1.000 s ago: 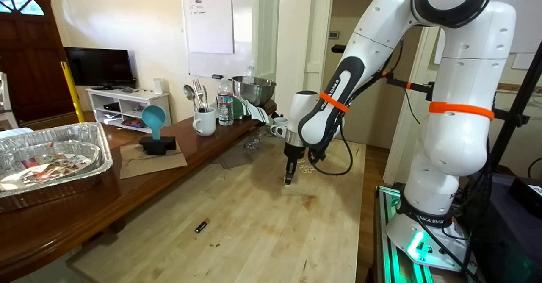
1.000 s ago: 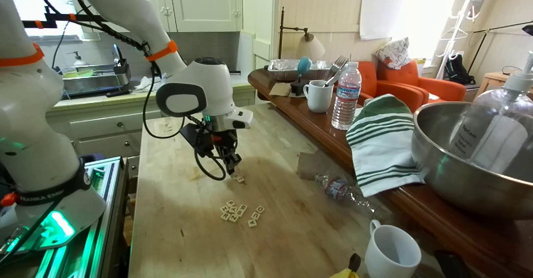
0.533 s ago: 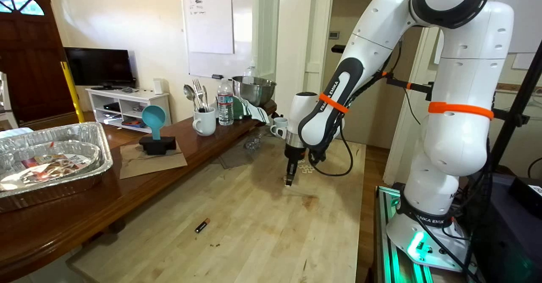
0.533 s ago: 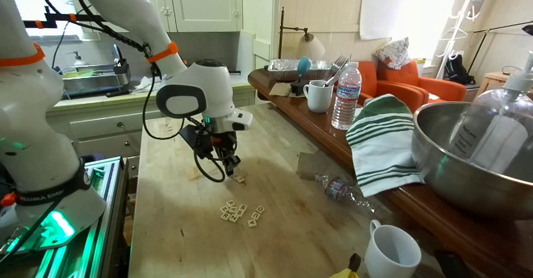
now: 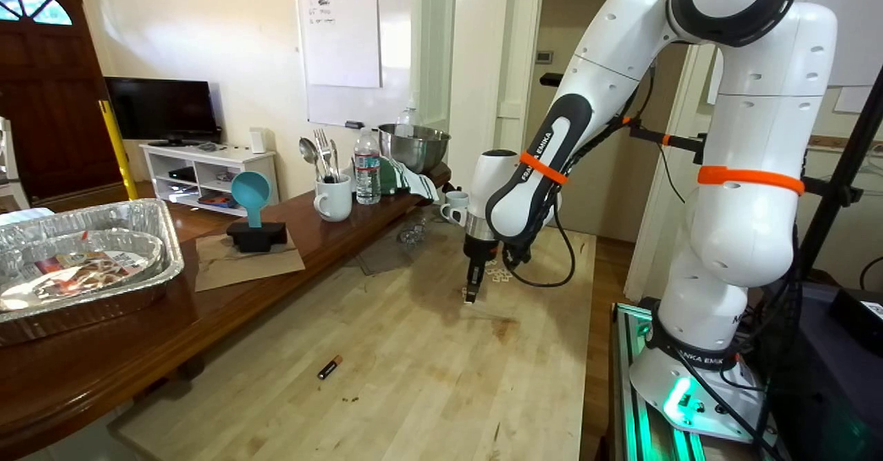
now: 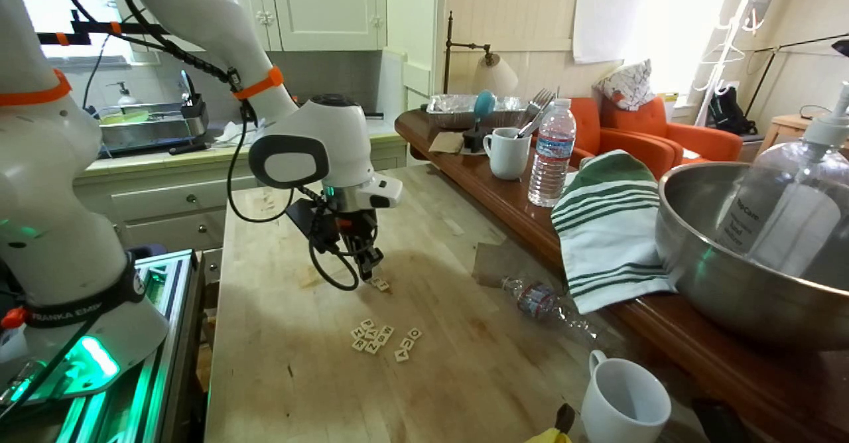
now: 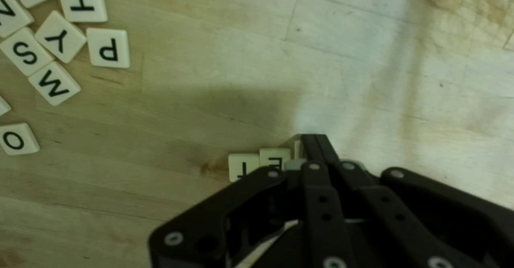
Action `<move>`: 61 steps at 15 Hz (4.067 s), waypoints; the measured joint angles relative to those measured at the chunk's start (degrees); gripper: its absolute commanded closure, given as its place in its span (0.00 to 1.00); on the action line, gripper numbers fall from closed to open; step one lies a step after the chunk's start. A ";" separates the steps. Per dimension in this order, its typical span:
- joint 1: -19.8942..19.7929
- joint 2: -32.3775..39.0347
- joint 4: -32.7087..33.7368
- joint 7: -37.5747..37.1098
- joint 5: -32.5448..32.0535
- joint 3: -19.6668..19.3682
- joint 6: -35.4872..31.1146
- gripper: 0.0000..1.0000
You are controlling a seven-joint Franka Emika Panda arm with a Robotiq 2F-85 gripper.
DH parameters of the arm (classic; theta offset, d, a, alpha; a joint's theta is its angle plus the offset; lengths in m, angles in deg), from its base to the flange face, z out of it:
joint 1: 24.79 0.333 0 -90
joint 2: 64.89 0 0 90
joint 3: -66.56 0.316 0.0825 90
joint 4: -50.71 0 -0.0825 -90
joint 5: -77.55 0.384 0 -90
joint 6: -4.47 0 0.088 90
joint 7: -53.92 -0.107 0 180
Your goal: Replace the letter W with L on the pile of letters on the left to spell the word LET
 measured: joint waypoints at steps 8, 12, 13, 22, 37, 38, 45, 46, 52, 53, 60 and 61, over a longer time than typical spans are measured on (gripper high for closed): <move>0.00 0.00 0.00 -0.02 0.03 0.00 0.00 1.00; 0.00 0.00 0.01 -0.09 0.07 0.00 0.00 1.00; 0.00 0.00 0.01 -0.12 0.08 0.00 -0.01 1.00; 0.00 0.17 0.04 -0.32 1.50 0.00 -0.54 1.00; 0.00 0.29 0.05 -0.33 2.17 0.00 -0.92 1.00; 0.00 0.30 0.05 -0.33 2.17 0.00 -0.97 1.00; 0.00 0.38 0.06 -0.44 2.20 0.00 -1.24 1.00; 0.00 0.38 0.06 -0.44 2.22 0.00 -1.24 1.00; 0.00 0.14 0.18 -0.10 3.81 0.49 -1.24 1.00; 0.01 -0.02 0.22 -0.07 4.05 0.57 -1.24 1.00; 0.04 -1.25 0.50 0.01 4.25 0.62 -1.22 1.00; 0.05 -1.50 0.50 0.09 4.25 0.62 -1.16 1.00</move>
